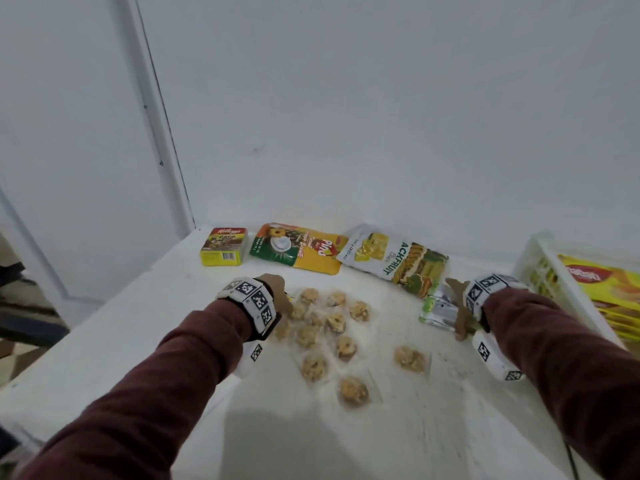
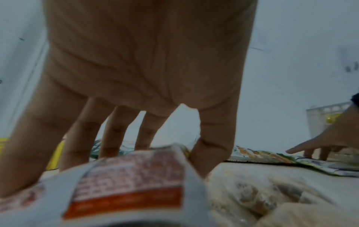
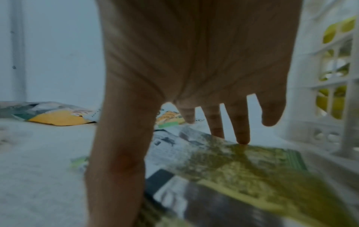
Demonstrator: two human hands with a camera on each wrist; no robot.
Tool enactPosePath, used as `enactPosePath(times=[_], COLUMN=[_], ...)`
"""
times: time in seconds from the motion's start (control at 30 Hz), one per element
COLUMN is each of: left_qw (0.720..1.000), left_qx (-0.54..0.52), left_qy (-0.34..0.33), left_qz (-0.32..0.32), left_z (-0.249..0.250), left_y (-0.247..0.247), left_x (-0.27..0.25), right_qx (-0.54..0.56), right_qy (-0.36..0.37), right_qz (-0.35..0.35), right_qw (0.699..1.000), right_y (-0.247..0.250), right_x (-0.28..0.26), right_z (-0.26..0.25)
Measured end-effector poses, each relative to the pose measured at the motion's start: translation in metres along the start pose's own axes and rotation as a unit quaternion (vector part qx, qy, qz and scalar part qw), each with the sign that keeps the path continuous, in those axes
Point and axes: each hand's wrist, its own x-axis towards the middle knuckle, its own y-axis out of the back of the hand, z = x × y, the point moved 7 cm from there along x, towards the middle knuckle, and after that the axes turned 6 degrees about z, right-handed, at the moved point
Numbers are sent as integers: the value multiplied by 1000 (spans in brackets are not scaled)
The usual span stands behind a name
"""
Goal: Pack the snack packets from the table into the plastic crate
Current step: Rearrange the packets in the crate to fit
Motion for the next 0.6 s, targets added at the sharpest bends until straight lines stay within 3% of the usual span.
enactPosePath(times=[0.13, 0.27, 0.33, 0.37, 0.43, 0.47, 0.53, 0.6], left_qw=[999, 983, 947, 911, 815, 784, 781, 788], left_qx=[-36, -159, -293, -385, -557, -602, -611, -598], left_qy=[1, 25, 59, 74, 107, 114, 93, 79], left_qz=[38, 90, 121, 129, 120, 104, 92, 123], left_z=[-6, -21, -41, -51, -66, -71, -83, -100], left_y=[8, 31, 42, 47, 50, 51, 56, 63], left_x=[-1, -4, 1, 2, 2, 3, 14, 29], right_qx=[6, 21, 22, 14, 0, -5, 0, 8], right_qy=[42, 74, 80, 85, 97, 105, 122, 134], right_qz=[-11, -19, -18, -15, -23, -33, -35, -21], right_qw=[999, 997, 996, 996, 995, 994, 992, 991], right_y=[12, 10, 11, 14, 20, 23, 37, 56], right_x=[-26, -23, -26, -28, -32, -33, -32, -32], right_z=[-20, -33, -38, -41, -46, -49, -58, -69])
